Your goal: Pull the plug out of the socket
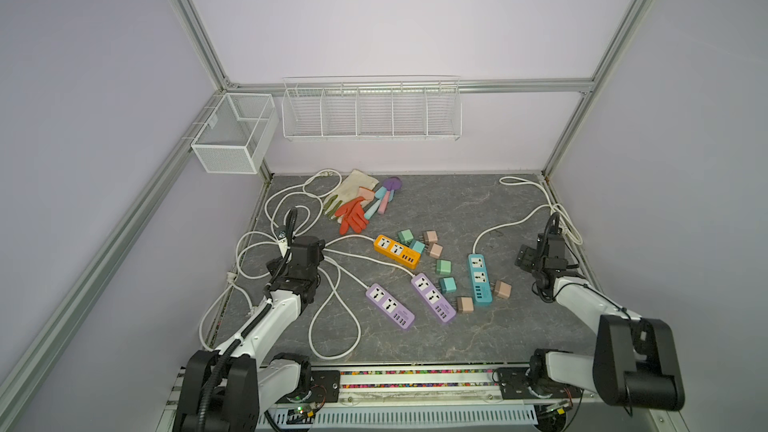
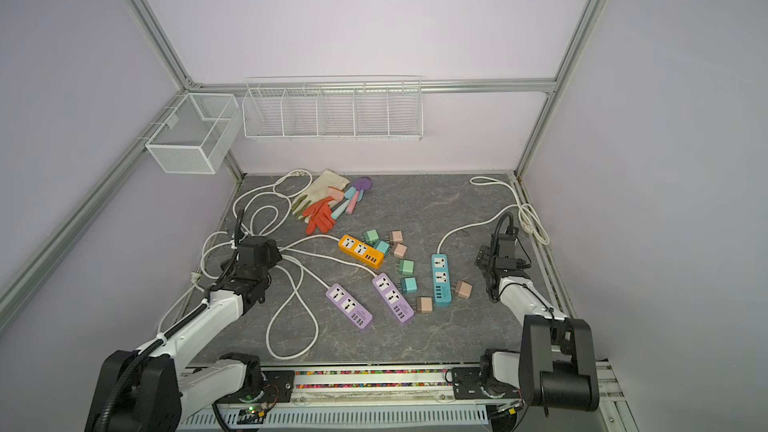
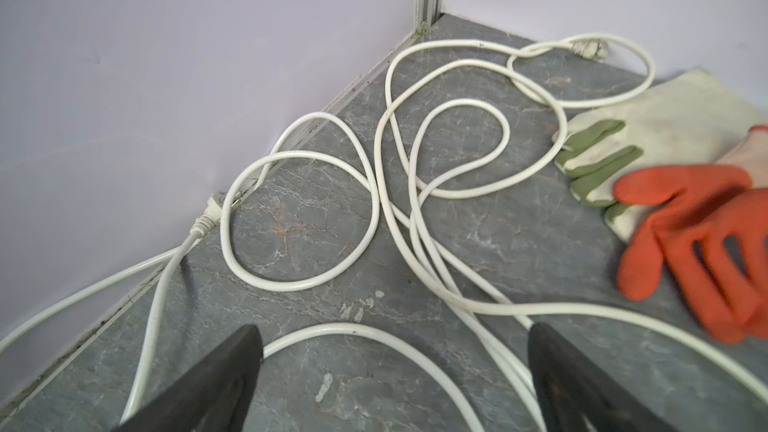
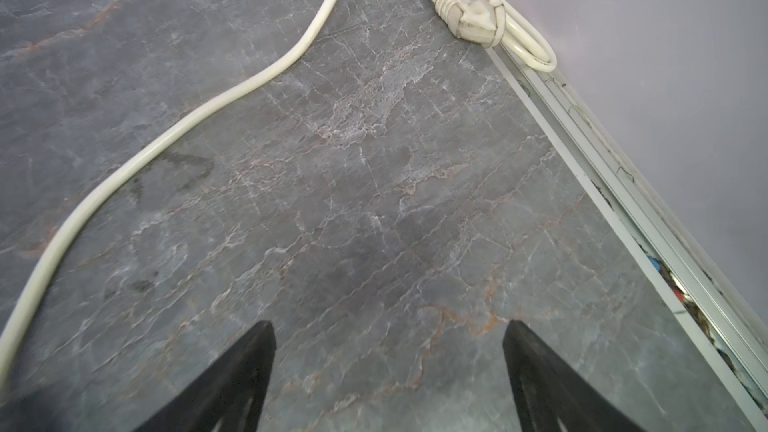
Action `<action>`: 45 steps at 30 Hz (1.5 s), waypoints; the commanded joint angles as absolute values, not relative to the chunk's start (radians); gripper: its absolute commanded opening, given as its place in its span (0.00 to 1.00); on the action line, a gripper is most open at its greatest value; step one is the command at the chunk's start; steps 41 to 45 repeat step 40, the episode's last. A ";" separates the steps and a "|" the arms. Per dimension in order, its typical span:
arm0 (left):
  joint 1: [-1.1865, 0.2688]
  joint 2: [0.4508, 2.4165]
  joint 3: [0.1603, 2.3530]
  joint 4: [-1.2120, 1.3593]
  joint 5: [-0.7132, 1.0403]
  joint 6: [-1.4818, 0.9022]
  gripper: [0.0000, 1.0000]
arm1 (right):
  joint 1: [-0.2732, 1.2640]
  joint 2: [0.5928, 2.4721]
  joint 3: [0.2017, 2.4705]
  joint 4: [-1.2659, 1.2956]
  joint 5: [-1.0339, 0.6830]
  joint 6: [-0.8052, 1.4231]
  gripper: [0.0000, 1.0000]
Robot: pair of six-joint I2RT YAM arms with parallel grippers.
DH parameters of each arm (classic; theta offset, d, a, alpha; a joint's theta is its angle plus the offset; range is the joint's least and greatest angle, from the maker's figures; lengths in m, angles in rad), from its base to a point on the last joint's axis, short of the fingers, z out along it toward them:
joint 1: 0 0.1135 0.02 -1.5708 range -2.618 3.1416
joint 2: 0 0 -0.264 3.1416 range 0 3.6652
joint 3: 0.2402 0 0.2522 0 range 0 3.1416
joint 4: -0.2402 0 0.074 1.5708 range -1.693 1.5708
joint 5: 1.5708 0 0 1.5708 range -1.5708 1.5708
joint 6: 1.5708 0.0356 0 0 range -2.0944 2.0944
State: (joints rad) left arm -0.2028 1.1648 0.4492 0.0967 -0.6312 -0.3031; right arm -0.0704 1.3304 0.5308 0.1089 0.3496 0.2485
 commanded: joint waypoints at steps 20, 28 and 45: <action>-0.104 1.513 0.429 0.769 -0.332 -0.028 0.99 | 0.000 1.535 0.388 0.865 0.091 -0.033 0.89; -0.058 1.548 0.395 0.892 -0.273 -0.037 0.99 | 0.002 1.530 0.386 0.864 0.093 -0.034 0.89; -0.058 1.551 0.391 0.906 -0.273 -0.032 0.99 | 0.002 1.531 0.387 0.862 0.094 -0.034 0.88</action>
